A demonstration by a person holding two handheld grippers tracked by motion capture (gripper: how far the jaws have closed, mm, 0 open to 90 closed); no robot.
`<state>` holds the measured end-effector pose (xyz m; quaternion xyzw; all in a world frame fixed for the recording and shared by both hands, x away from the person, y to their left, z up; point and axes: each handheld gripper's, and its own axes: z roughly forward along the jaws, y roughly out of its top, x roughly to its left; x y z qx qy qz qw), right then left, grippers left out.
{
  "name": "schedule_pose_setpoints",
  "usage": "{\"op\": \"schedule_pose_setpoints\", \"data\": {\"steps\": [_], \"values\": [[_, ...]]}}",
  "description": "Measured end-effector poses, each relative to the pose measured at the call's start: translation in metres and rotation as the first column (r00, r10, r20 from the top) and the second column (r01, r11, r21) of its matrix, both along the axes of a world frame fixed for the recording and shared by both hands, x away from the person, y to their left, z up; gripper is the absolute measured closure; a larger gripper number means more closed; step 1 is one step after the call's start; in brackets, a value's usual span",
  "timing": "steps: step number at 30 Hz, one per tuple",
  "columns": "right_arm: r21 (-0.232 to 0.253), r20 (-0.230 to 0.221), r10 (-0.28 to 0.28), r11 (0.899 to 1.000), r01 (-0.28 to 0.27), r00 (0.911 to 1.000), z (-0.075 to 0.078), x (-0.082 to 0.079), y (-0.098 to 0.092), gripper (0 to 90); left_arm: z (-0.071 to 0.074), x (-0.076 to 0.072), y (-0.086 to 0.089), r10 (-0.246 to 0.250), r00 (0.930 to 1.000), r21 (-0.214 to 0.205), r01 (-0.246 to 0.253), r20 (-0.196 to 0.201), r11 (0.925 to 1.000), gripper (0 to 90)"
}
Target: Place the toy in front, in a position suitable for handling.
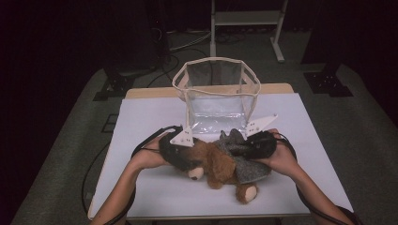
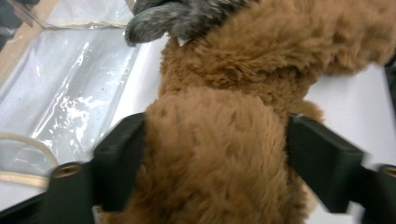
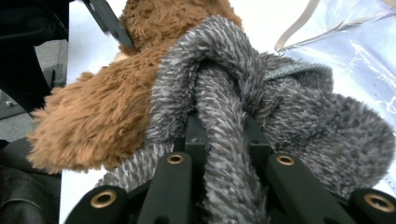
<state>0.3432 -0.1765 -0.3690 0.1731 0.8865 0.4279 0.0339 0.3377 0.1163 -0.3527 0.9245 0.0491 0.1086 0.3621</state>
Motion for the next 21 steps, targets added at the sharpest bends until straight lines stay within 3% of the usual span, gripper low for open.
{"op": "schedule_pose_setpoints", "data": {"steps": [5,8,10,16,21], "values": [[0.025,0.012,-0.006,1.000,0.006,0.9999,-0.006,-0.017,-0.007,77.3,-0.002,0.003,0.006,0.015,0.9997,-0.037,-0.016,-0.021,0.9992,15.2],[0.041,0.005,-0.012,0.999,0.011,0.9999,-0.008,-0.022,-0.011,77.2,-0.010,0.003,0.006,-0.004,0.9991,-0.039,0.002,-0.041,0.9992,22.2],[0.046,-0.003,-0.009,0.999,0.009,1.0000,-0.008,-0.023,-0.013,77.2,-0.015,-0.001,0.006,-0.010,0.9996,-0.034,0.009,-0.028,0.9994,25.2],[0.060,0.001,0.002,0.998,-0.002,1.0000,0.013,-0.016,-0.016,77.5,-0.022,-0.016,0.011,-0.009,1.0000,-0.079,0.009,-0.001,0.9968,30.0],[0.090,0.013,0.020,0.996,-0.021,0.9997,0.027,-0.008,-0.003,77.3,-0.021,-0.029,0.017,-0.042,0.9991,-0.053,0.042,0.010,0.9977,29.9]]}}
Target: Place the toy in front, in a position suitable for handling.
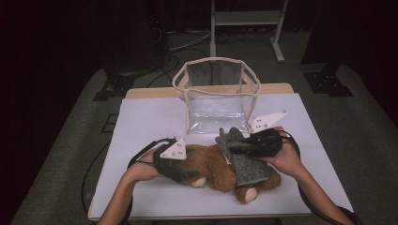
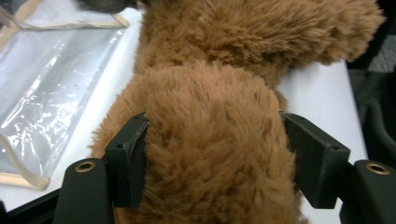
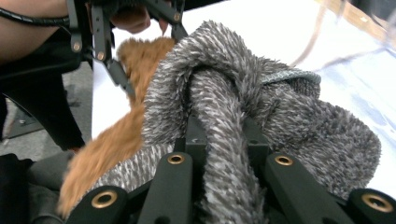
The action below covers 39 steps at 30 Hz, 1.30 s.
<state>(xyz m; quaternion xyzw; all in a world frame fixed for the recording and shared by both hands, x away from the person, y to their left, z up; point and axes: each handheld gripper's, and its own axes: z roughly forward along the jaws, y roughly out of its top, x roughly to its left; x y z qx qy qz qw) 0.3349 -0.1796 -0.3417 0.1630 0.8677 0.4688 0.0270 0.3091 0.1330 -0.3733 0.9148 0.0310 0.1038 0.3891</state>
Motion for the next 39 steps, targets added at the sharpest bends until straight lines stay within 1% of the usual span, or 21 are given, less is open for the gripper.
{"op": "schedule_pose_setpoints", "data": {"steps": [2,4,5,6,7,9,12,14,15,16,18,21,23,25,28,30,32,34,35,37,39], "values": [[-0.021,-0.009,0.025,0.999,-0.025,0.9997,-0.004,-0.001,0.010,77.1,0.001,-0.004,0.003,-0.003,1.0000,0.004,0.003,-0.005,1.0000,29.8],[-0.063,-0.014,0.050,0.997,-0.051,0.9987,-0.013,-0.005,0.019,77.0,0.001,-0.005,0.005,-0.007,0.9999,0.002,0.007,-0.013,1.0000,28.9],[-0.067,-0.024,0.053,0.996,-0.055,0.9983,-0.018,-0.007,0.021,77.0,0.002,-0.004,0.006,-0.012,0.9997,-0.004,0.012,-0.022,0.9999,27.5],[-0.064,-0.033,0.056,0.996,-0.058,0.9979,-0.021,-0.009,0.022,77.1,0.003,-0.004,0.007,-0.011,0.9995,-0.027,0.010,-0.031,0.9996,26.2],[-0.058,-0.030,0.054,0.997,-0.056,0.9981,-0.023,-0.011,0.021,77.1,0.004,-0.002,0.008,-0.010,0.9994,-0.048,0.009,-0.033,0.9988,24.0],[-0.052,-0.028,0.043,0.998,-0.044,0.9987,-0.024,-0.013,0.016,77.2,0.008,0.001,0.009,-0.005,0.9990,-0.074,0.001,-0.045,0.9973,19.4],[-0.031,-0.041,0.043,0.999,-0.044,0.9983,-0.029,-0.015,0.010,77.2,0.009,0.005,0.007,0.006,0.9990,-0.064,-0.009,-0.045,0.9979,17.4],[-0.022,-0.046,0.040,0.999,-0.042,0.9981,-0.030,-0.016,0.007,77.3,0.007,0.008,0.009,0.008,0.9976,-0.065,-0.012,-0.068,0.9978,17.4],[-0.021,-0.047,0.041,0.999,-0.042,0.9981,-0.031,-0.017,0.006,77.2,0.005,0.009,0.010,0.005,0.9965,-0.072,-0.011,-0.083,0.9974,18.0],[-0.019,-0.046,0.043,0.999,-0.044,0.9980,-0.031,-0.018,0.004,77.2,0.003,0.009,0.010,0.002,0.9957,-0.077,-0.009,-0.093,0.9970,21.6],[-0.029,-0.048,0.046,0.998,-0.047,0.9978,-0.028,-0.018,0.000,77.1,-0.002,0.008,0.009,0.016,0.9958,-0.079,-0.023,-0.090,0.9966,25.5],[-0.048,-0.031,0.025,0.998,-0.026,0.9992,-0.018,-0.017,-0.004,76.9,-0.006,0.004,0.006,0.030,0.9957,-0.086,-0.037,-0.087,0.9956,30.1],[-0.053,-0.016,0.015,0.998,-0.016,0.9998,-0.013,-0.015,-0.002,76.7,-0.005,0.003,0.004,0.025,0.9967,-0.073,-0.031,-0.077,0.9969,30.6],[-0.050,-0.010,0.019,0.999,-0.019,0.9998,-0.010,-0.014,0.004,76.4,-0.004,0.002,0.003,0.023,0.9971,-0.065,-0.028,-0.073,0.9975,30.7],[-0.045,-0.014,0.042,0.998,-0.043,0.9990,-0.015,-0.013,0.010,76.2,-0.006,0.001,0.006,0.025,0.9968,-0.069,-0.030,-0.076,0.9972,30.6],[-0.024,-0.028,0.043,0.999,-0.043,0.9987,-0.019,-0.015,0.005,76.1,-0.007,0.001,0.008,0.026,0.9966,-0.080,-0.033,-0.078,0.9962,30.6],[-0.005,-0.035,0.029,1.000,-0.029,0.9990,-0.022,-0.019,-0.008,76.0,-0.007,0.001,0.009,0.023,0.9970,-0.084,-0.030,-0.074,0.9960,30.5],[0.014,-0.041,0.001,1.000,-0.001,0.9992,-0.025,-0.025,-0.024,75.9,-0.008,0.001,0.009,0.027,0.9974,-0.093,-0.033,-0.066,0.9951,29.9],[0.018,-0.049,-0.016,1.000,0.017,0.9986,-0.027,-0.028,-0.033,76.0,-0.009,0.000,0.009,0.029,0.9976,-0.107,-0.036,-0.063,0.9936,29.5],[0.031,-0.064,-0.053,0.998,0.055,0.9965,-0.033,-0.037,-0.050,76.0,-0.010,0.001,0.011,0.032,0.9972,-0.122,-0.040,-0.068,0.9918,29.3],[0.047,-0.090,-0.079,0.995,0.084,0.9928,-0.040,-0.045,-0.065,76.0,-0.010,0.001,0.011,0.026,0.9974,-0.118,-0.034,-0.066,0.9924,29.2]]}}
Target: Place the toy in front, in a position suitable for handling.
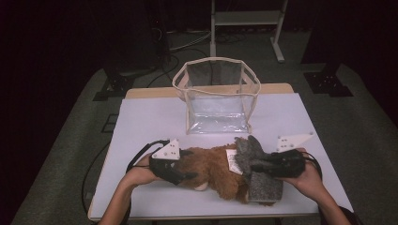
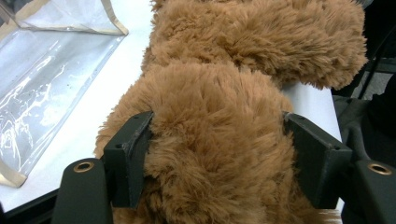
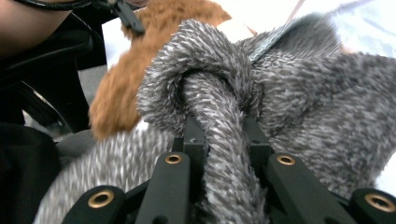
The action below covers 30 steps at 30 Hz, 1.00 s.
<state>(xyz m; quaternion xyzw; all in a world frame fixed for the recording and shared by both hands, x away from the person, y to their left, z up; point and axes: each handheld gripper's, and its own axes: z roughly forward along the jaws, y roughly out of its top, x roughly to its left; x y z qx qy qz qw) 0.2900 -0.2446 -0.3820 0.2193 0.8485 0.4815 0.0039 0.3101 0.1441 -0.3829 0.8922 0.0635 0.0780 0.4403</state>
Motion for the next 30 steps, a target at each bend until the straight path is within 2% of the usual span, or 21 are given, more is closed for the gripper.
{"op": "schedule_pose_setpoints", "data": {"steps": [4,8,11,12,15,19,23,25,30], "values": [[0.005,-0.028,-0.046,0.999,0.046,0.9986,-0.008,-0.011,-0.020,75.7,0.001,-0.001,-0.003,-0.007,1.0000,0.012,0.007,0.006,0.9999,29.1],[-0.014,0.021,-0.064,0.998,0.064,0.9977,0.009,-0.007,-0.023,75.4,0.002,-0.001,-0.003,-0.009,0.9999,0.018,0.009,0.008,0.9998,29.1],[-0.024,0.070,-0.032,0.999,0.034,0.9971,0.031,0.003,-0.007,75.4,0.003,-0.002,-0.005,-0.016,0.9998,0.027,0.015,0.016,0.9995,29.1],[-0.029,0.089,-0.007,1.000,0.009,0.9960,0.039,0.008,0.003,75.3,0.003,-0.002,-0.005,-0.016,0.9997,0.029,0.015,0.017,0.9995,29.1],[-0.041,0.107,0.052,0.998,-0.048,0.9929,0.048,0.021,0.031,75.3,0.003,-0.003,-0.006,-0.019,0.9996,0.026,0.018,0.019,0.9995,29.1],[-0.083,0.087,0.142,0.987,-0.135,0.9861,0.046,0.037,0.078,75.3,0.003,-0.004,-0.008,-0.021,0.9993,0.035,0.020,0.029,0.9992,29.1],[-0.159,0.050,0.204,0.968,-0.194,0.9778,0.033,0.044,0.114,75.2,0.003,-0.006,-0.007,-0.024,0.9990,0.045,0.022,0.037,0.9987,29.1],[-0.180,0.041,0.212,0.963,-0.201,0.9764,0.028,0.045,0.118,75.4,0.002,-0.006,-0.006,-0.024,0.9991,0.042,0.022,0.036,0.9989,29.1],[-0.179,0.055,0.170,0.971,-0.158,0.9839,0.027,0.040,0.093,75.7,0.002,-0.007,-0.009,-0.030,0.9990,0.033,0.029,0.033,0.9990,29.1]]}}
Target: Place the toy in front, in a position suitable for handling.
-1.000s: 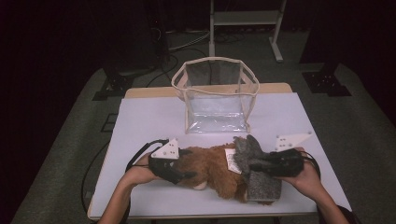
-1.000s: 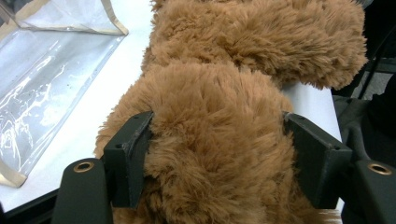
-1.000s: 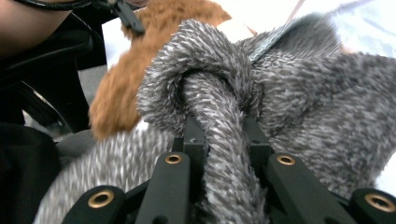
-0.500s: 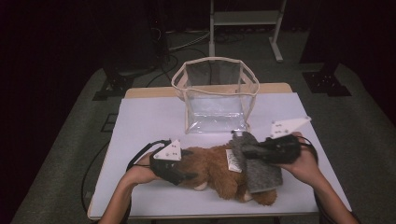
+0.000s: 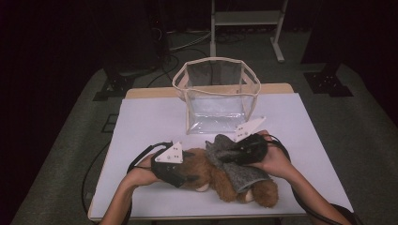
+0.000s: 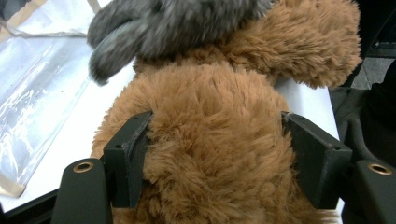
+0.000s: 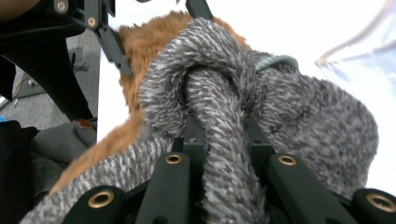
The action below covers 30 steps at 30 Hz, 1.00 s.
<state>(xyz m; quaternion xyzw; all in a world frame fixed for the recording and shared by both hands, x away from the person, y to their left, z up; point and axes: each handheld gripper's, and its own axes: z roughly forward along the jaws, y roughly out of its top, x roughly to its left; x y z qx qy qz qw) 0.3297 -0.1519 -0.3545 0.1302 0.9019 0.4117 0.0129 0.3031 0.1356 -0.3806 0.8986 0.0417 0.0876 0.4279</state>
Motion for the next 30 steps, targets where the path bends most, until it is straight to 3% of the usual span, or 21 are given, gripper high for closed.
{"op": "schedule_pose_setpoints", "data": {"steps": [7,10,13,18,20,23,30], "values": [[0.064,-0.028,-0.100,0.993,0.102,0.9946,-0.006,-0.014,-0.054,75.8,0.000,0.000,-0.006,-0.004,1.0000,0.003,0.004,0.003,1.0000,29.3],[0.076,-0.043,-0.116,0.990,0.119,0.9923,-0.005,-0.016,-0.066,75.5,0.000,0.001,-0.009,-0.013,0.9999,0.005,0.013,0.007,0.9999,29.8],[0.073,-0.026,-0.107,0.991,0.109,0.9939,0.002,-0.014,-0.059,75.7,0.000,0.001,-0.012,-0.019,0.9997,0.013,0.018,0.013,0.9998,30.1],[0.073,-0.008,-0.041,0.996,0.042,0.9991,0.013,-0.004,-0.024,76.0,0.001,0.001,-0.017,-0.030,0.9991,0.023,0.030,0.028,0.9993,30.4],[0.069,-0.024,-0.016,0.997,0.018,0.9996,0.011,0.004,-0.009,76.2,0.000,0.001,-0.017,-0.025,0.9993,0.020,0.025,0.028,0.9995,30.4],[0.018,-0.041,0.005,1.000,-0.004,0.9992,-0.001,0.011,0.005,76.6,0.000,0.001,-0.014,-0.016,0.9995,0.018,0.015,0.028,0.9997,30.3],[0.039,-0.085,-0.024,0.999,0.027,0.9961,-0.014,0.010,-0.014,78.6,0.011,0.001,-0.005,0.004,0.9986,-0.027,-0.003,0.052,0.9996,24.7]]}}
